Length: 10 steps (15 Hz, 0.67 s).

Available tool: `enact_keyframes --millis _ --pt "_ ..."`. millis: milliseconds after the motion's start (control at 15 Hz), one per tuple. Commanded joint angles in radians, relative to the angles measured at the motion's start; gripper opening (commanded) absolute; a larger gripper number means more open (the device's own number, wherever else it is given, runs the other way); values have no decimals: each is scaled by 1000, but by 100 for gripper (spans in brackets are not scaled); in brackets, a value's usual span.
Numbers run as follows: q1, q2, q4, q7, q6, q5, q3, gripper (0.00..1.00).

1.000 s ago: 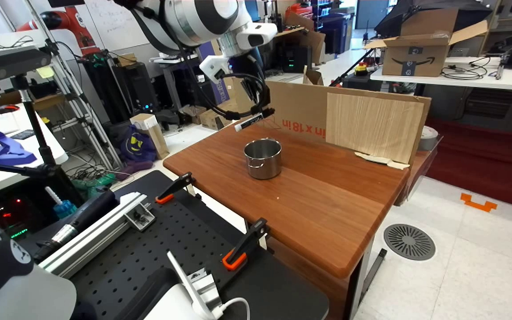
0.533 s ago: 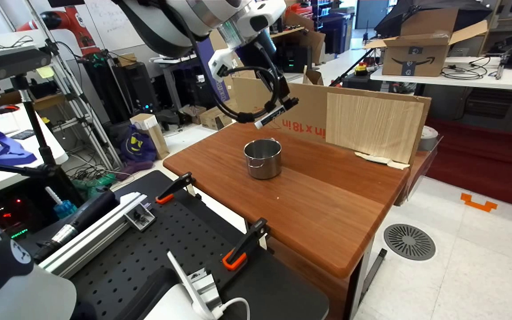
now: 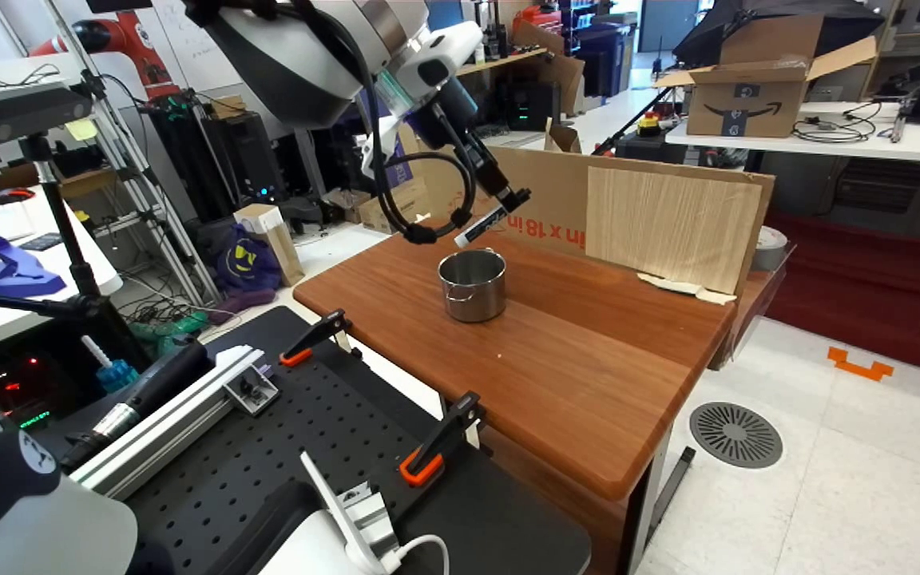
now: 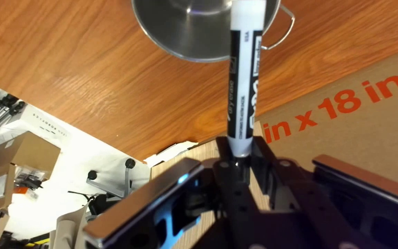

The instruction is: Put the marker in the pot

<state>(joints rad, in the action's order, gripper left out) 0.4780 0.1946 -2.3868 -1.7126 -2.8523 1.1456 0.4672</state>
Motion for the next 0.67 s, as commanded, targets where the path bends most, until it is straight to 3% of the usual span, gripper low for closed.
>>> enact_keyframes --millis 0,600 --pt "31 12 -4 -130 23 101 13 5" --pt "25 84 -12 -201 24 131 7 5"
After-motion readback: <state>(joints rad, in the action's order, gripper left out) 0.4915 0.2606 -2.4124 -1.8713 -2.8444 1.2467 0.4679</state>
